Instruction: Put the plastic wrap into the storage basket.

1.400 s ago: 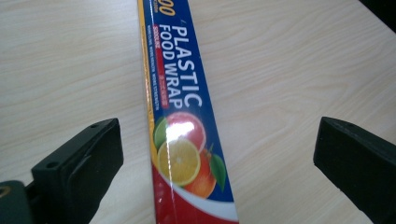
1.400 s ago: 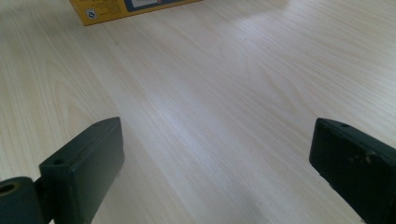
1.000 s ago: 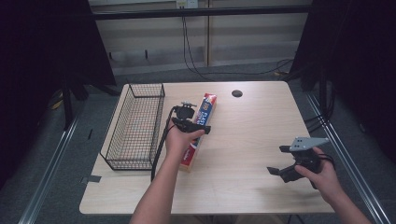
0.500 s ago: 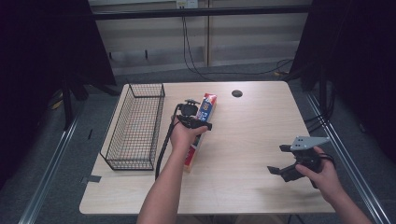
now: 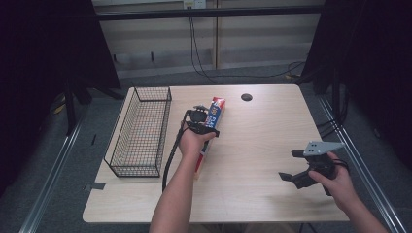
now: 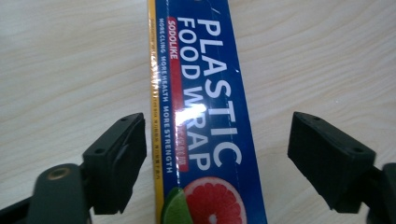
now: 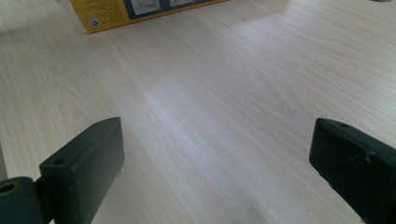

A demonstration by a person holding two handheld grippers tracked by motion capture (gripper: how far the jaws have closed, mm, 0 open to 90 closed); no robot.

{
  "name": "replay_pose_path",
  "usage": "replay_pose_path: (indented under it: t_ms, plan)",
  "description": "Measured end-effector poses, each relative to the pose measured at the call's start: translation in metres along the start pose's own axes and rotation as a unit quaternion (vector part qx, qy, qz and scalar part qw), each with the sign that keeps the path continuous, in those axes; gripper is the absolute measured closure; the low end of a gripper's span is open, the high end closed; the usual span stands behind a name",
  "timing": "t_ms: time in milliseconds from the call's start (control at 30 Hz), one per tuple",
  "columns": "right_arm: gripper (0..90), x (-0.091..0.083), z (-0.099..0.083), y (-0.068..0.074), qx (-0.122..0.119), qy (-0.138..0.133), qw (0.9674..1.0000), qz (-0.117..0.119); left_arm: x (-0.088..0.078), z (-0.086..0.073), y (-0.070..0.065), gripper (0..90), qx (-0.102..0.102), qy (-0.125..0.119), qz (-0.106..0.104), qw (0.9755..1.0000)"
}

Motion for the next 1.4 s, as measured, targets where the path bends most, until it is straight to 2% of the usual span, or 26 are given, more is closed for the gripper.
replay_pose_path:
  t_ms: [133, 267, 300, 400, 467, 500, 567, 600, 633, 700, 733, 767, 800, 833, 967, 1000, 1033, 1067, 1167, 1200, 1400]
  plan:
    - [2.9, 0.0, 0.0, 0.001, 0.0, -0.001, 1.0, 0.001, 0.003, 0.0, 0.002, 27.3, 0.003, 0.004, 0.011, 0.9999]
    - [2.9, 0.0, 0.001, 0.0, 0.0, -0.002, 1.0, 0.002, 0.006, 0.001, 0.004, 27.8, -0.001, 0.002, 0.011, 0.9999]
    - [2.9, -0.001, 0.001, 0.0, 0.001, -0.002, 1.0, 0.002, 0.007, 0.0, 0.005, 27.9, -0.012, 0.003, 0.009, 0.9999]
    - [2.9, -0.001, 0.001, -0.001, 0.003, -0.002, 1.0, 0.003, 0.008, 0.001, 0.006, 28.8, -0.015, 0.006, 0.011, 0.9998]
    - [2.9, -0.001, 0.001, -0.001, 0.003, -0.002, 1.0, 0.004, 0.01, 0.0, 0.006, 34.7, -0.018, 0.015, 0.018, 0.9996]
    - [2.9, -0.001, 0.001, -0.001, 0.003, -0.003, 1.0, 0.005, 0.011, 0.0, 0.007, 34.9, -0.033, 0.017, 0.016, 0.9992]
    - [2.9, -0.001, 0.001, -0.001, 0.003, -0.004, 1.0, 0.004, 0.011, 0.0, 0.009, 36.9, -0.027, 0.026, 0.017, 0.9992]
    - [2.9, -0.001, 0.001, -0.002, 0.003, -0.004, 1.0, 0.004, 0.012, 0.0, 0.009, 37.4, -0.041, 0.03, 0.017, 0.9985]
    - [2.9, -0.001, 0.001, -0.002, 0.003, -0.003, 1.0, 0.005, 0.011, 0.001, 0.008, 38.0, -0.046, 0.035, 0.021, 0.9981]
    - [2.9, -0.001, 0.001, -0.002, 0.003, -0.003, 1.0, 0.005, 0.011, 0.002, 0.007, 39.6, -0.049, 0.04, 0.026, 0.9977]
    - [2.9, -0.001, 0.001, -0.002, 0.003, -0.002, 1.0, 0.006, 0.01, 0.004, 0.006, 39.6, -0.046, 0.056, 0.032, 0.9969]
    - [3.0, -0.001, 0.0, -0.002, 0.004, -0.001, 1.0, 0.007, 0.011, 0.005, 0.004, 40.6, -0.049, 0.059, 0.036, 0.9964]
    - [2.9, -0.001, 0.0, -0.002, 0.004, -0.001, 1.0, 0.007, 0.01, 0.006, 0.003, 41.4, -0.051, 0.075, 0.044, 0.9949]
    - [3.0, -0.001, 0.001, -0.002, 0.004, -0.002, 1.0, 0.007, 0.009, 0.007, 0.001, 42.1, -0.061, 0.089, 0.047, 0.993]
    - [3.0, -0.002, 0.001, -0.003, 0.006, -0.004, 1.0, 0.005, 0.006, 0.007, -0.001, 42.9, -0.09, 0.091, 0.027, 0.9913]
    - [2.9, -0.002, 0.001, -0.004, 0.007, -0.004, 1.0, 0.004, 0.006, 0.007, -0.001, 43.0, -0.09, 0.091, 0.027, 0.9913]
    - [2.9, -0.002, 0.001, -0.004, 0.008, -0.003, 1.0, 0.004, 0.002, 0.007, -0.002, 43.1, -0.093, 0.096, 0.031, 0.9906]
    - [2.9, -0.002, 0.001, -0.004, 0.007, -0.003, 1.0, 0.004, 0.001, 0.007, -0.004, 43.1, -0.1, 0.1, 0.027, 0.9896]
    - [3.0, -0.003, 0.001, -0.004, 0.007, -0.004, 1.0, 0.004, -0.003, 0.009, -0.004, 43.2, -0.104, 0.101, 0.028, 0.989]
    - [2.9, -0.003, 0.001, -0.004, 0.009, -0.006, 0.9999, 0.002, -0.008, 0.011, -0.006, 43.2, -0.11, 0.107, 0.028, 0.9877]
    - [2.9, -0.003, 0.001, -0.004, 0.006, -0.006, 0.9999, 0.006, -0.019, 0.014, -0.007, 43.4, -0.118, 0.107, 0.032, 0.9866]
Point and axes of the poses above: each handheld gripper's, and its own axes: x roughly forward along the jaws, z roughly out of its top, y roughly to its left, the point moved 3 cm from there along x, roughly forward along the jaws, and after that the axes turned 15 degrees about -z, right-handed, at the moved point
